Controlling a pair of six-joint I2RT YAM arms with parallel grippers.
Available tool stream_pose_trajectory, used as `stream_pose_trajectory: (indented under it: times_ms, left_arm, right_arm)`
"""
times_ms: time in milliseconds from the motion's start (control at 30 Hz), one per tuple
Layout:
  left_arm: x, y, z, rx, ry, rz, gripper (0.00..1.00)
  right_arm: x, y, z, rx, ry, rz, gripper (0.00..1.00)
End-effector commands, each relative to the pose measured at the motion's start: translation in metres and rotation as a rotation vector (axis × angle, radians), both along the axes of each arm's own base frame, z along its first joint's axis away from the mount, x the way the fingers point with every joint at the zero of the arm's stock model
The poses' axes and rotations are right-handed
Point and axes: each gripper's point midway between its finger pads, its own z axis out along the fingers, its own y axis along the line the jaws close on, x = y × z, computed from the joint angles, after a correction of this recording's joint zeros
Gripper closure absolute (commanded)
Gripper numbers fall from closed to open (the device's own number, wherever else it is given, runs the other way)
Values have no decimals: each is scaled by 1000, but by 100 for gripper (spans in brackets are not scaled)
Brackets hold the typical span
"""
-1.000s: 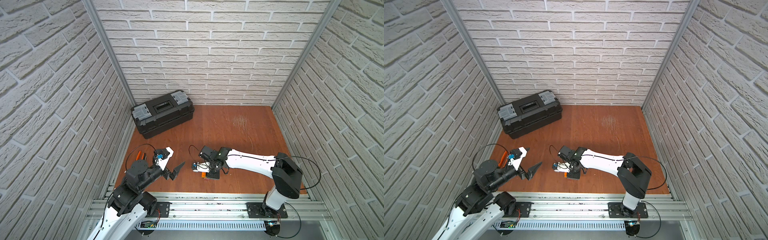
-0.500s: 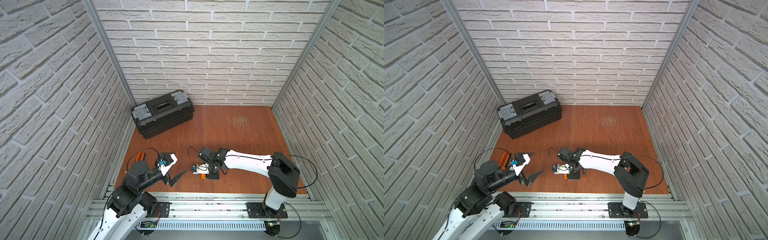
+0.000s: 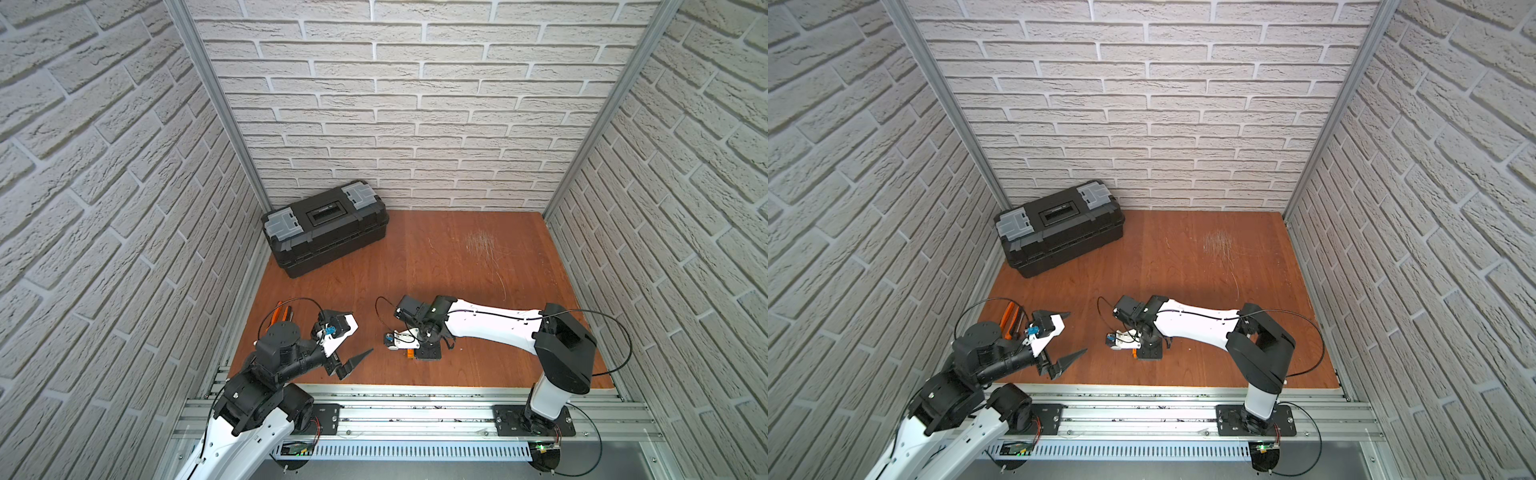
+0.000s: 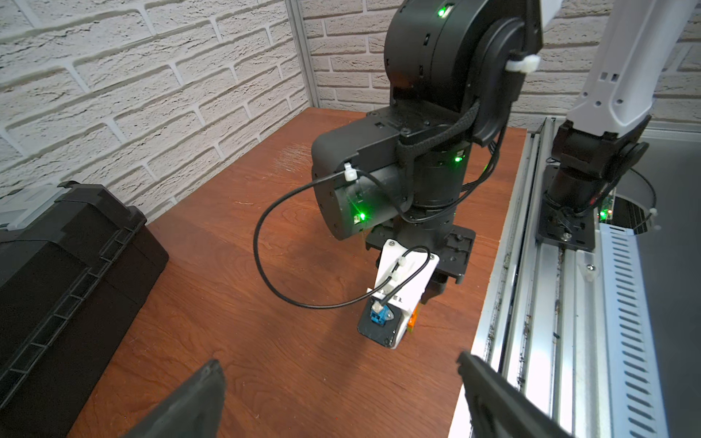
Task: Assemble a carrot with lego
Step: Adjust the lego brick at the center of the board.
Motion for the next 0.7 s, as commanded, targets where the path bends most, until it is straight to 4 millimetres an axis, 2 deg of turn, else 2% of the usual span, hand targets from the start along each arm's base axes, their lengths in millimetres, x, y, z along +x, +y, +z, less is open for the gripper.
stream_pose_trajectory:
  times_ms: [0, 167, 300, 467, 533, 600, 667]
  left_arm:
    - [-1, -2, 4, -5, -29, -17, 2]
    - [3, 1, -4, 21, -30, 1, 2]
    - [7, 1, -12, 32, -29, 19, 2]
    - [11, 0, -13, 42, -30, 22, 2]
    - [11, -3, -15, 51, -31, 1, 2]
    - [12, -7, -18, 66, -33, -24, 2]
    - [14, -15, -24, 85, -25, -71, 2]
  right_arm:
    - [-1, -6, 3, -28, -11, -2, 80]
    - [4, -5, 14, 18, -59, -21, 62]
    - [9, -6, 25, 50, -110, -35, 54]
    - [13, 0, 47, 144, -142, -69, 46]
    - [14, 1, 55, 168, -149, -86, 45]
    - [15, 1, 63, 191, -165, -102, 38]
    - [18, -1, 75, 217, -188, -135, 37]
